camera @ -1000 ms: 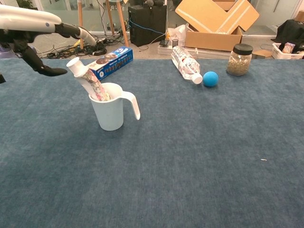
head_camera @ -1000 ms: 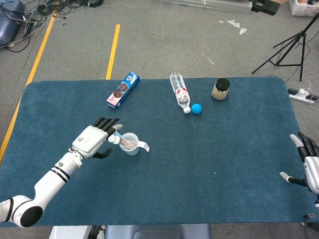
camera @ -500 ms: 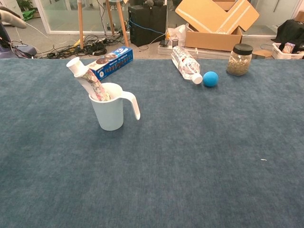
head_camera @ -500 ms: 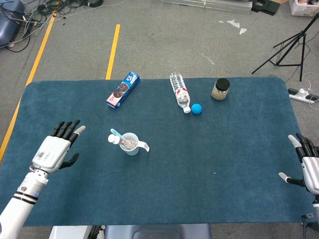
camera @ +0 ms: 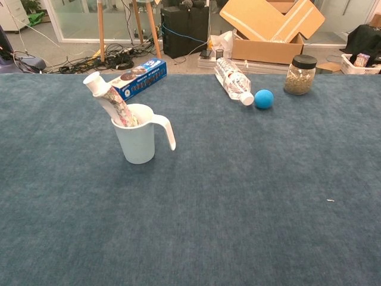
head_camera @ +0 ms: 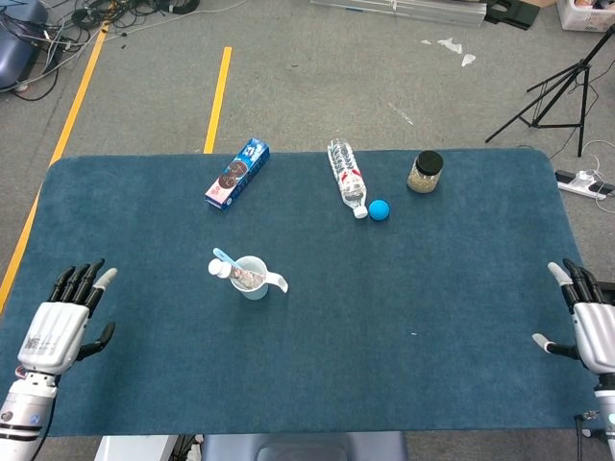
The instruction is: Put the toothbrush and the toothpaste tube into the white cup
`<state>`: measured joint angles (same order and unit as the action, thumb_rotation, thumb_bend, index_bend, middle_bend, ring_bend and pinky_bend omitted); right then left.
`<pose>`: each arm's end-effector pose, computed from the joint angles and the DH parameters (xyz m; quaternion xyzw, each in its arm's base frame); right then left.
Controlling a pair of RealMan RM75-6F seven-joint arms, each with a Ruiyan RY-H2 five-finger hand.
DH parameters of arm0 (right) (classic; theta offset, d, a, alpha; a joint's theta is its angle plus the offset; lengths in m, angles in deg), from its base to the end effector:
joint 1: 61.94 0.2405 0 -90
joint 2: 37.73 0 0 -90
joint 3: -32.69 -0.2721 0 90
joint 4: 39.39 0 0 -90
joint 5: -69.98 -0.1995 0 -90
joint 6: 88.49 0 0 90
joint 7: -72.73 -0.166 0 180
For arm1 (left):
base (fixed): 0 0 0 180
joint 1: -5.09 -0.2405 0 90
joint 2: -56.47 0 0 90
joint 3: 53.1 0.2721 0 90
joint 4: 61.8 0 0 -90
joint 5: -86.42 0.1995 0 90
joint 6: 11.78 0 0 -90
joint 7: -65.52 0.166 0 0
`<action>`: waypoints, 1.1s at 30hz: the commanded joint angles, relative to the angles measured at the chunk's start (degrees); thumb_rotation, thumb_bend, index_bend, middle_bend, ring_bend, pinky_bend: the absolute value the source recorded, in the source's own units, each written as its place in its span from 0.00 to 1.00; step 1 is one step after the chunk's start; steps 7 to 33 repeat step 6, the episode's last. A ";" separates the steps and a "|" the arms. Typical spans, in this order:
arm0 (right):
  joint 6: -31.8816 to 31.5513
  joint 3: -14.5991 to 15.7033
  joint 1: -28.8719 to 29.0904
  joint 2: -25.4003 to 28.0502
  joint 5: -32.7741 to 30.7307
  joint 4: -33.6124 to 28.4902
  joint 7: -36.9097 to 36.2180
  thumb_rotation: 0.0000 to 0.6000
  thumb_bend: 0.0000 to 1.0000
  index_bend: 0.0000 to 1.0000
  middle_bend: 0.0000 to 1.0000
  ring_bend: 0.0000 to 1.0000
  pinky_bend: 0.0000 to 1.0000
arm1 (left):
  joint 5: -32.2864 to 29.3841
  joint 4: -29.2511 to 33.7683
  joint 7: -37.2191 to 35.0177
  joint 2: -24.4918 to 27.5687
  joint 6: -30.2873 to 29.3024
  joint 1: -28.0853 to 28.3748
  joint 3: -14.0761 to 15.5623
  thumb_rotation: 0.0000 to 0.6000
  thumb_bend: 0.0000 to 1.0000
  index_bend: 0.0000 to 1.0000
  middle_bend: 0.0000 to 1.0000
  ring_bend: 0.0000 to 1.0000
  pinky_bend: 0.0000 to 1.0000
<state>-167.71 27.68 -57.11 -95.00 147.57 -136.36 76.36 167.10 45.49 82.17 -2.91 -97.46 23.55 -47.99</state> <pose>-0.3363 -0.2081 0.2077 0.5793 -0.4089 0.3202 0.6283 -0.2543 0.2366 0.1672 -0.6653 -0.3360 -0.3585 0.5621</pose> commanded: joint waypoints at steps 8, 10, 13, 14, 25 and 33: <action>1.63 -0.61 0.70 -0.48 -2.27 1.02 0.46 1.00 0.00 0.03 0.05 0.06 0.50 | 0.77 -5.11 -4.93 -2.58 0.53 -2.44 -0.75 1.00 0.38 0.00 0.00 0.00 0.00; 1.63 -0.61 0.70 -0.48 -2.27 1.02 0.46 1.00 0.00 0.03 0.05 0.06 0.50 | 0.77 -5.11 -4.93 -2.58 0.53 -2.44 -0.75 1.00 0.38 0.00 0.00 0.00 0.00; 1.63 -0.61 0.70 -0.48 -2.27 1.02 0.46 1.00 0.00 0.03 0.05 0.06 0.50 | 0.77 -5.11 -4.93 -2.58 0.53 -2.44 -0.75 1.00 0.38 0.00 0.00 0.00 0.00; 1.63 -0.61 0.70 -0.48 -2.27 1.02 0.46 1.00 0.00 0.03 0.05 0.06 0.50 | 0.77 -5.11 -4.93 -2.58 0.53 -2.44 -0.75 1.00 0.38 0.00 0.00 0.00 0.00; 1.63 -0.61 0.70 -0.48 -2.27 1.02 0.46 1.00 0.00 0.03 0.05 0.06 0.50 | 0.77 -5.11 -4.93 -2.58 0.53 -2.44 -0.75 1.00 0.38 0.00 0.00 0.00 0.00; 1.63 -0.61 0.70 -0.48 -2.27 1.02 0.46 1.00 0.00 0.03 0.05 0.06 0.50 | 0.77 -5.11 -4.93 -2.58 0.53 -2.44 -0.75 1.00 0.38 0.00 0.00 0.00 0.00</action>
